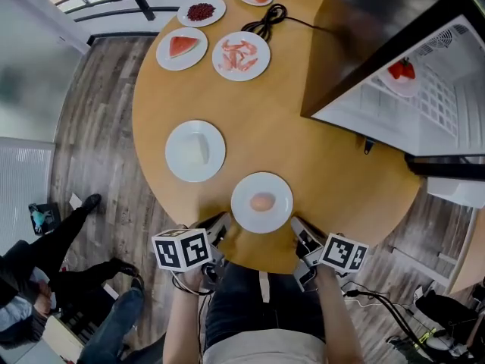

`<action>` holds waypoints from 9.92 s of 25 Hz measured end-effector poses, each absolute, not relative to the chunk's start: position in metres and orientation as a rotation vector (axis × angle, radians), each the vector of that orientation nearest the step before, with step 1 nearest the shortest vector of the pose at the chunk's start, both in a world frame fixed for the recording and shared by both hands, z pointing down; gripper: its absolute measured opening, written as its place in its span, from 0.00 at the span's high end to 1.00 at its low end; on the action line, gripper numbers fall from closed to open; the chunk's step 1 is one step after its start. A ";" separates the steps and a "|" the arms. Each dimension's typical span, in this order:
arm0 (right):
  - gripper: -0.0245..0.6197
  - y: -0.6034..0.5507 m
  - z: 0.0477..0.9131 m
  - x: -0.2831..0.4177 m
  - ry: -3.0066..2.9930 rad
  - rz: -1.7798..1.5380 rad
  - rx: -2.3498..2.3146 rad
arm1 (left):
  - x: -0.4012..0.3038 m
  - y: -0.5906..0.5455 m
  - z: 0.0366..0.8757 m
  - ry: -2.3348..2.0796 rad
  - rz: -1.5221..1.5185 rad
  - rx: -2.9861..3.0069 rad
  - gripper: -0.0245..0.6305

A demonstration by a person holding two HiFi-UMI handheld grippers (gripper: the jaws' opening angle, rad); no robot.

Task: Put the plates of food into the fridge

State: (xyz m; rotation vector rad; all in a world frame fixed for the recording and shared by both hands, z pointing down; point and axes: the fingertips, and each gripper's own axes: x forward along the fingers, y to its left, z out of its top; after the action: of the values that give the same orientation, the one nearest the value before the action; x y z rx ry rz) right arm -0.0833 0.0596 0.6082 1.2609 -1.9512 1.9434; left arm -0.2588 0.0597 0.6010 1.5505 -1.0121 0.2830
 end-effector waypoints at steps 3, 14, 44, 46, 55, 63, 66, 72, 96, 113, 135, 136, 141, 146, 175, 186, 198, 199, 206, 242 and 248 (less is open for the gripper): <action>0.92 0.059 0.608 -0.085 -1.958 1.977 1.223 | -0.258 0.060 0.600 -0.999 0.246 1.535 0.95; 0.91 0.057 0.613 -0.093 -1.944 2.072 1.134 | -0.247 0.053 0.596 -0.904 0.134 1.494 0.95; 0.91 0.052 0.613 -0.106 -1.919 2.162 1.010 | -0.224 0.058 0.611 -0.796 0.155 1.423 0.85; 0.91 0.052 0.615 -0.106 -1.910 2.161 1.016 | -0.225 0.059 0.613 -0.805 0.165 1.416 0.87; 0.92 0.051 0.615 -0.105 -1.890 2.185 1.093 | -0.228 0.056 0.615 -0.866 0.105 1.357 0.91; 0.92 0.049 0.606 -0.102 -1.889 2.241 1.127 | -0.227 0.055 0.604 -0.871 0.050 1.341 0.91; 0.92 0.048 0.598 -0.098 -1.896 2.247 1.140 | -0.224 0.051 0.595 -0.872 0.040 1.359 0.91; 0.92 0.040 0.570 -0.087 -1.979 2.254 1.167 | -0.211 0.041 0.570 -0.847 0.036 1.417 0.91; 0.93 0.027 0.449 0.052 -2.139 2.288 1.643 | -0.074 -0.008 0.442 -0.626 0.032 1.610 0.93; 0.93 -0.052 0.379 0.179 -2.401 2.131 1.775 | 0.047 -0.085 0.374 -0.743 -0.139 1.710 0.93; 0.93 -0.166 0.361 0.247 -2.329 1.943 2.381 | 0.113 -0.205 0.364 -0.944 -0.143 1.748 0.92; 0.93 -0.169 0.362 0.248 -2.314 1.933 2.400 | 0.114 -0.208 0.365 -0.950 -0.135 1.754 0.92; 0.93 -0.178 0.365 0.252 -2.258 1.880 2.470 | 0.120 -0.218 0.365 -0.983 -0.090 1.803 0.92; 0.93 -0.185 0.369 0.255 -2.206 1.846 2.521 | 0.124 -0.226 0.364 -1.041 -0.017 1.853 0.91; 0.89 -0.203 0.366 0.257 -1.955 1.224 2.583 | 0.089 -0.214 0.397 -1.281 0.702 1.703 0.85; 0.87 -0.206 0.371 0.259 -1.778 1.140 2.577 | 0.067 -0.186 0.411 -1.289 0.958 1.557 0.84; 0.86 -0.205 0.371 0.260 -1.708 1.047 2.566 | 0.081 -0.176 0.414 -1.178 0.977 1.565 0.84; 0.86 -0.206 0.372 0.260 -1.713 1.043 2.563 | 0.080 -0.173 0.417 -1.164 0.994 1.546 0.84; 0.84 -0.209 0.371 0.255 -1.783 1.037 2.560 | 0.083 -0.164 0.420 -1.117 1.034 1.527 0.83; 0.85 -0.108 0.307 0.219 -2.201 0.642 2.412 | 0.100 -0.145 0.291 -1.280 0.089 2.408 0.83; 0.85 -0.045 0.327 0.190 -2.238 0.625 2.341 | 0.060 -0.076 0.319 -1.284 0.124 2.384 0.85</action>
State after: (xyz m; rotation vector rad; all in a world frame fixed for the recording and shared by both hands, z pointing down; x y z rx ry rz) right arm 0.1899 -0.0447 0.3271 2.3409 -2.2380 0.6245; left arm 0.0598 -0.0757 0.3189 2.3845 -1.2844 0.1235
